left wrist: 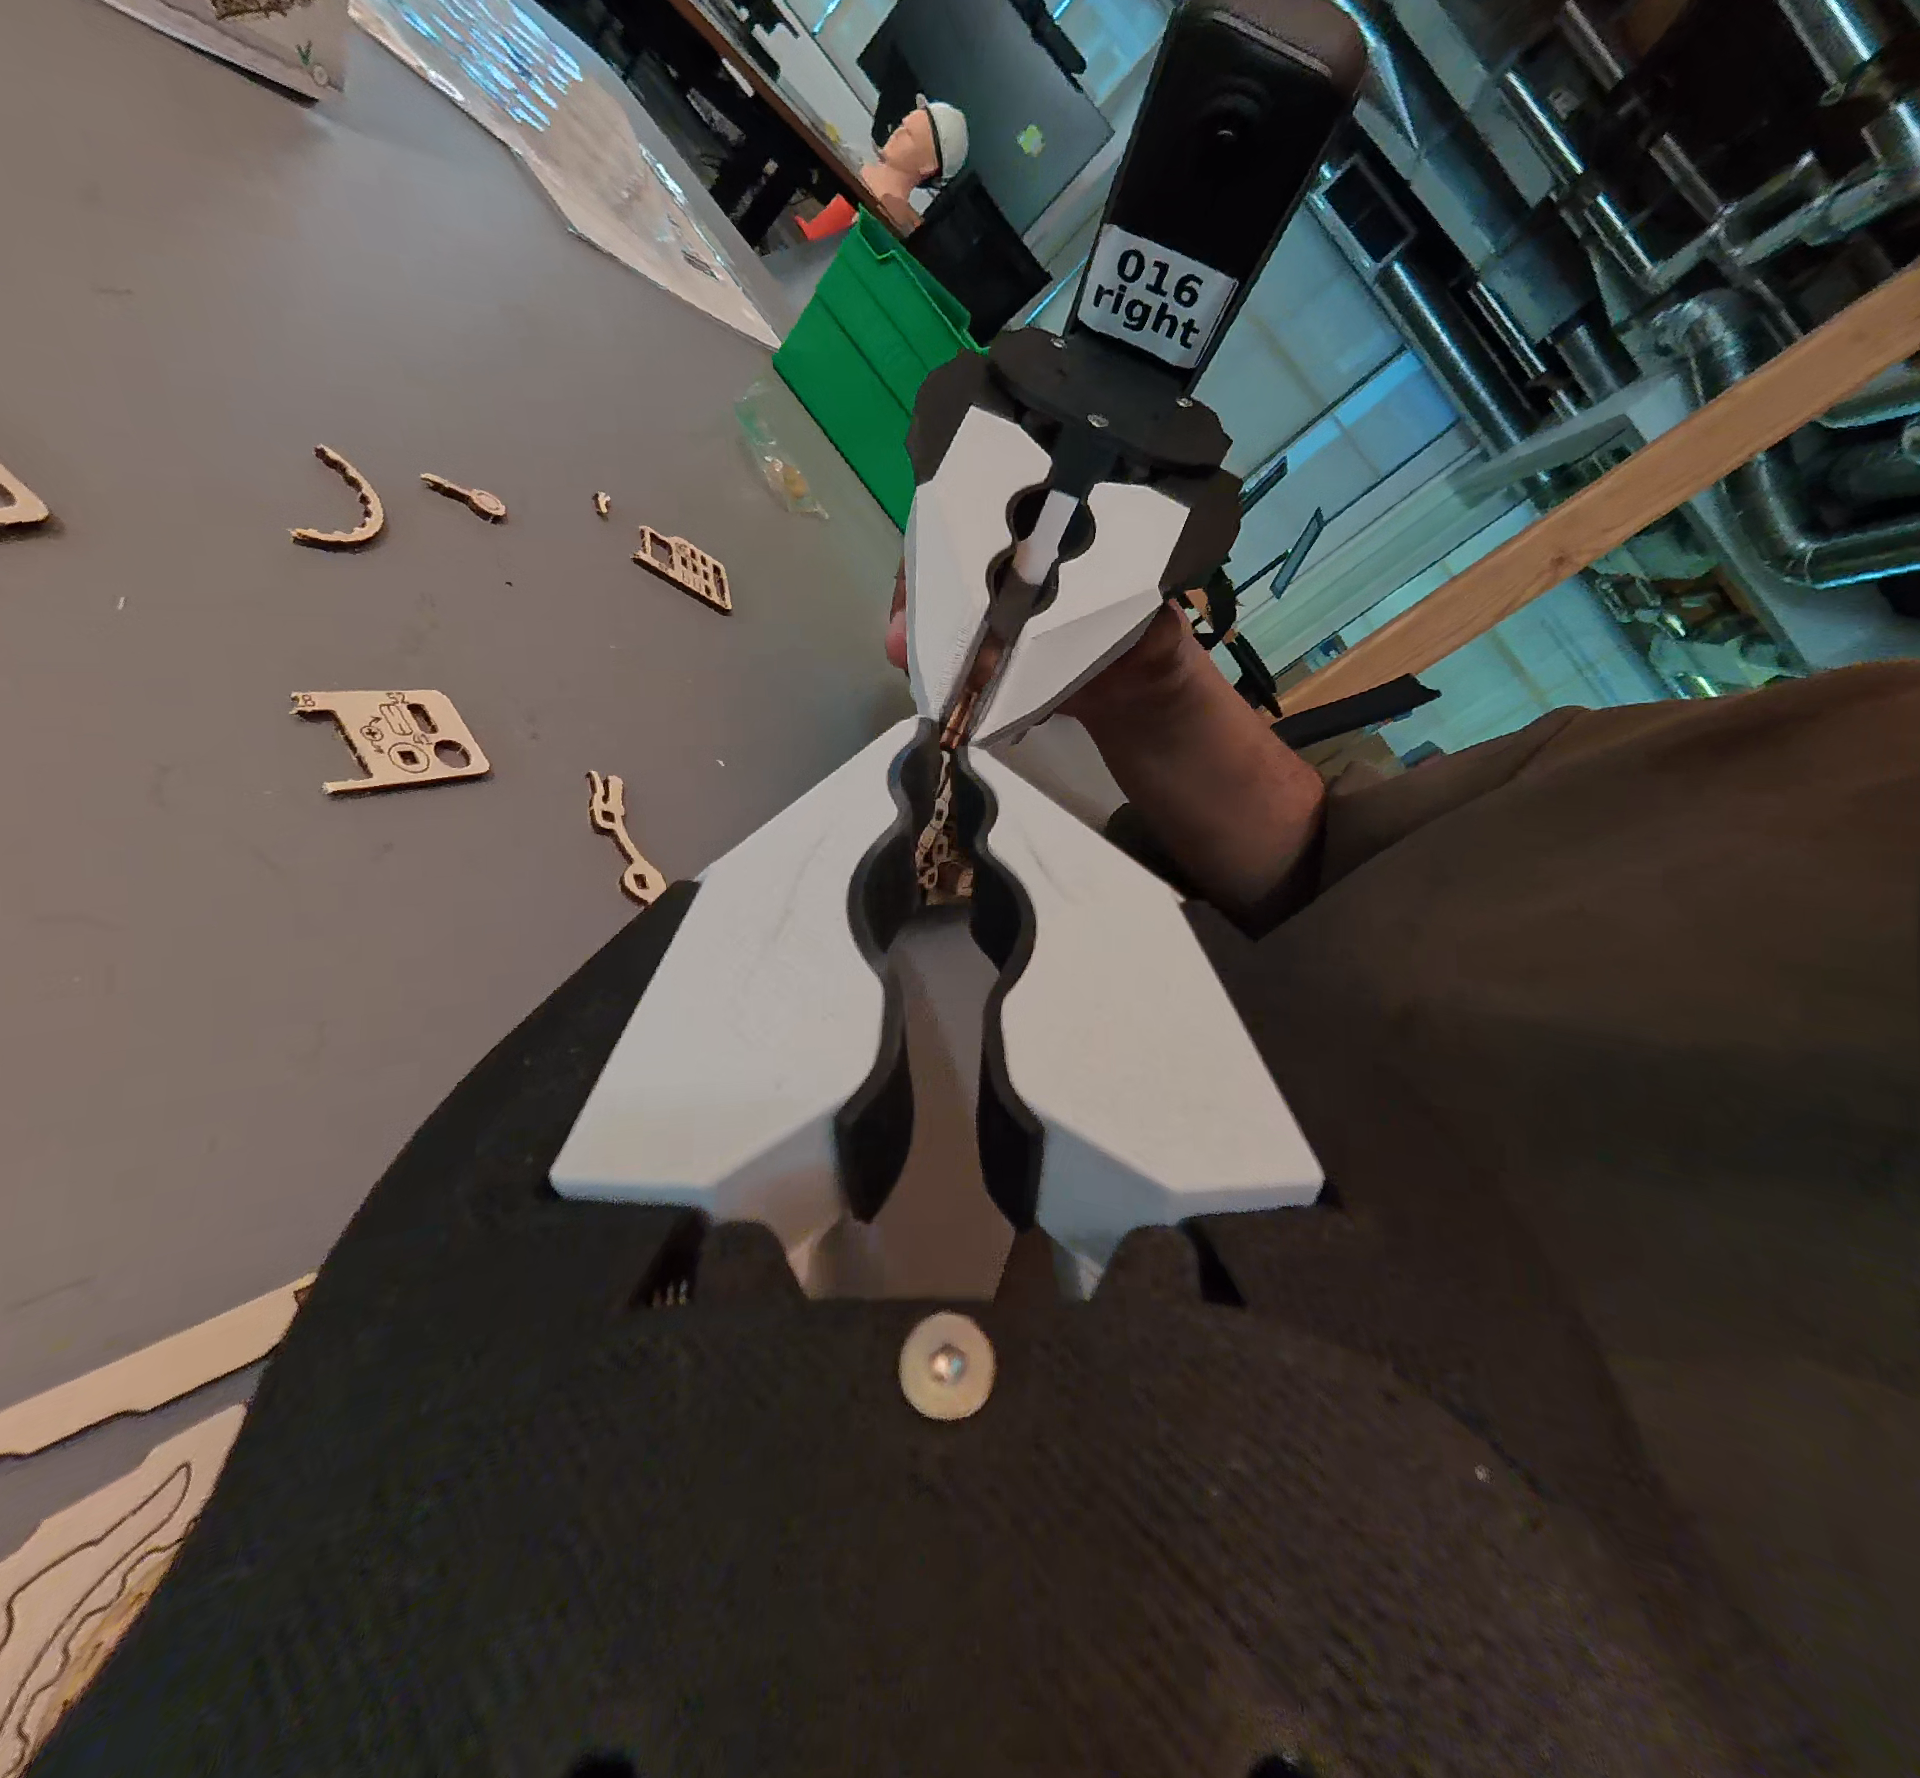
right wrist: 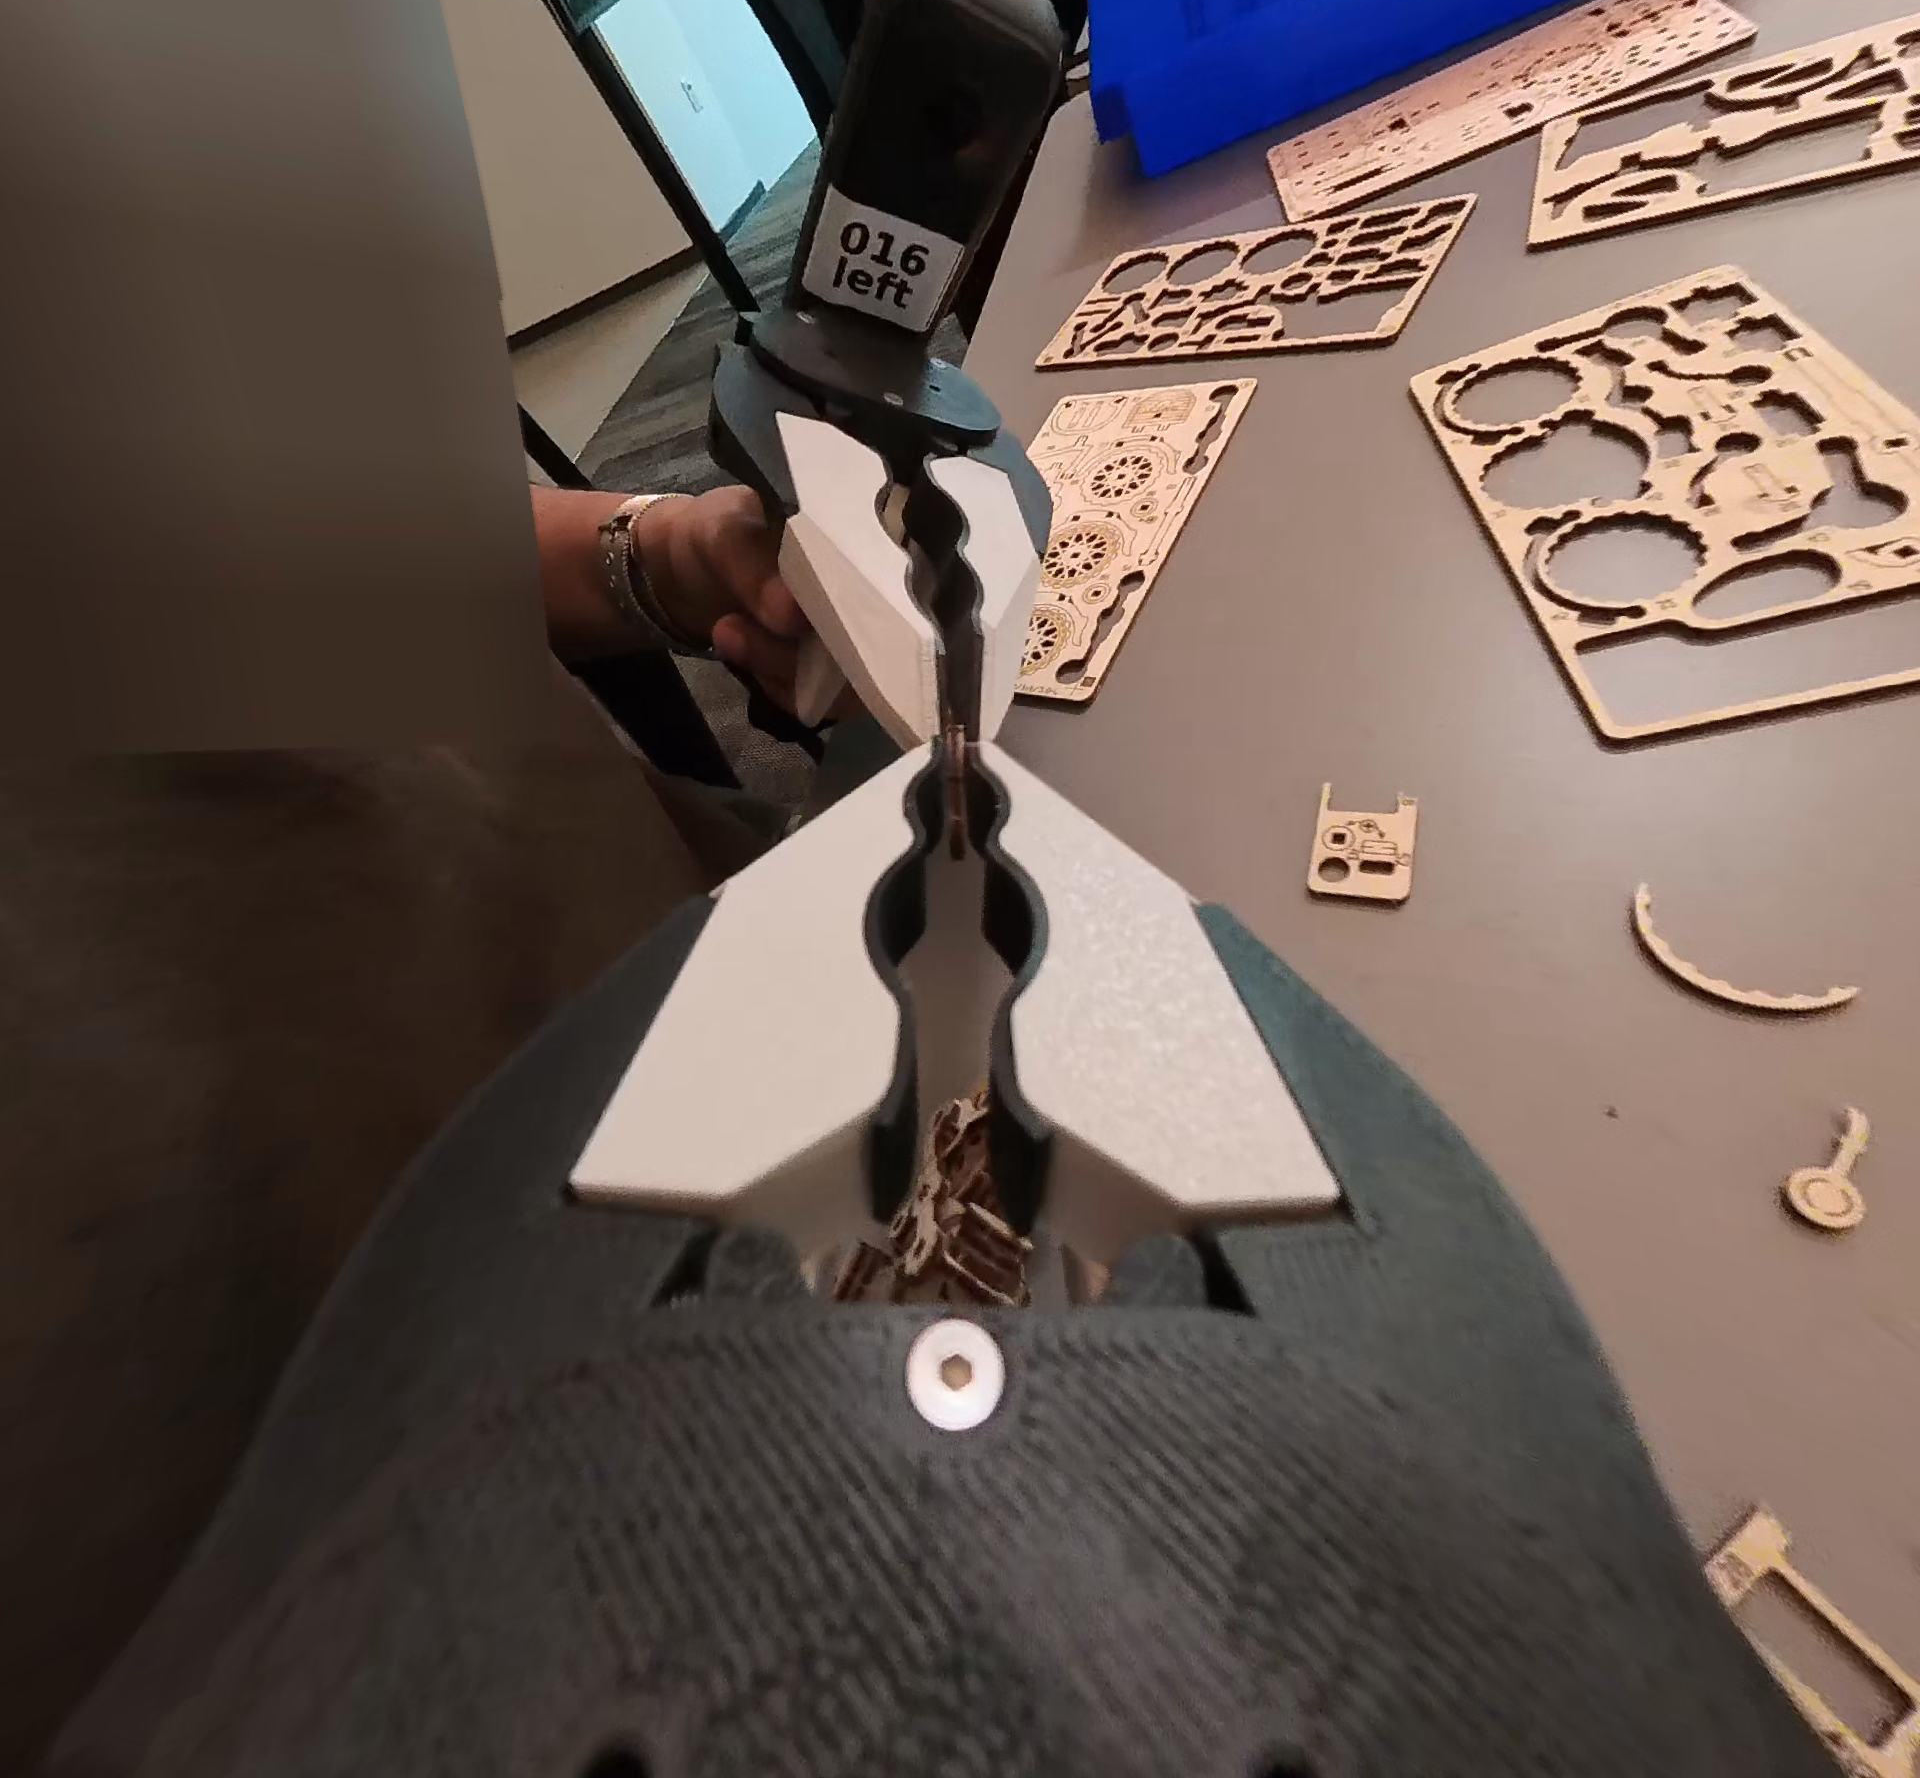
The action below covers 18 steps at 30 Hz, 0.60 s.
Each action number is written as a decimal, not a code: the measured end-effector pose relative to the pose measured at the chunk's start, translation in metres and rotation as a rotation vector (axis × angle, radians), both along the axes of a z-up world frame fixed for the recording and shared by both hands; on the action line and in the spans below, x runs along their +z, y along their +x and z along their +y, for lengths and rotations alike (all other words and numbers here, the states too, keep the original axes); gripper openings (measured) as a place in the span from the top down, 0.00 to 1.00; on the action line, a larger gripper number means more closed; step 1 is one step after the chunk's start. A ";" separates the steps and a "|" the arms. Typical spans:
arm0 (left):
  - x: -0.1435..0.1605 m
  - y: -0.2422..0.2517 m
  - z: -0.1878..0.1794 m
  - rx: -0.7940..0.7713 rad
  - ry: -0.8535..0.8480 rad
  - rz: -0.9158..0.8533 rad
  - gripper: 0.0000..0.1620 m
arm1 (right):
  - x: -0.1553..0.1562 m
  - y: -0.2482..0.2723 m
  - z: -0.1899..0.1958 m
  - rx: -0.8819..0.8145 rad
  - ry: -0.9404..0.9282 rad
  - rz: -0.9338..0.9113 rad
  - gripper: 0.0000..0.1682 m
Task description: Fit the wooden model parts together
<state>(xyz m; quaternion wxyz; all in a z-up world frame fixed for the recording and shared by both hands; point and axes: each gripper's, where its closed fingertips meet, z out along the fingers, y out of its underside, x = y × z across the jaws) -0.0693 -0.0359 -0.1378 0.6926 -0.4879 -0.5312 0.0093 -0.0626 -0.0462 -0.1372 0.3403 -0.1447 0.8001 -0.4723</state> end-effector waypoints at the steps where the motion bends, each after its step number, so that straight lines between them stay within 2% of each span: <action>1: 0.000 0.000 0.000 0.000 0.000 -0.001 1.00 | 0.000 0.000 0.000 0.001 0.002 0.001 0.99; 7: 0.000 -0.002 -0.002 0.013 0.030 -0.012 1.00 | 0.002 -0.003 -0.001 -0.015 -0.017 0.040 0.99; 10: -0.001 -0.003 -0.008 0.037 0.035 -0.019 1.00 | 0.009 -0.016 -0.004 -0.074 -0.060 0.099 1.00; 12: -0.003 -0.004 -0.011 0.054 0.031 -0.029 1.00 | 0.004 -0.031 -0.004 -0.123 -0.070 0.268 1.00; 14: -0.011 -0.006 -0.013 0.078 -0.007 -0.065 1.00 | -0.004 -0.047 -0.002 -0.130 -0.063 0.516 1.00; 18: -0.034 -0.009 -0.010 0.114 -0.223 -0.136 0.95 | -0.017 -0.056 0.001 0.061 -0.029 0.891 0.99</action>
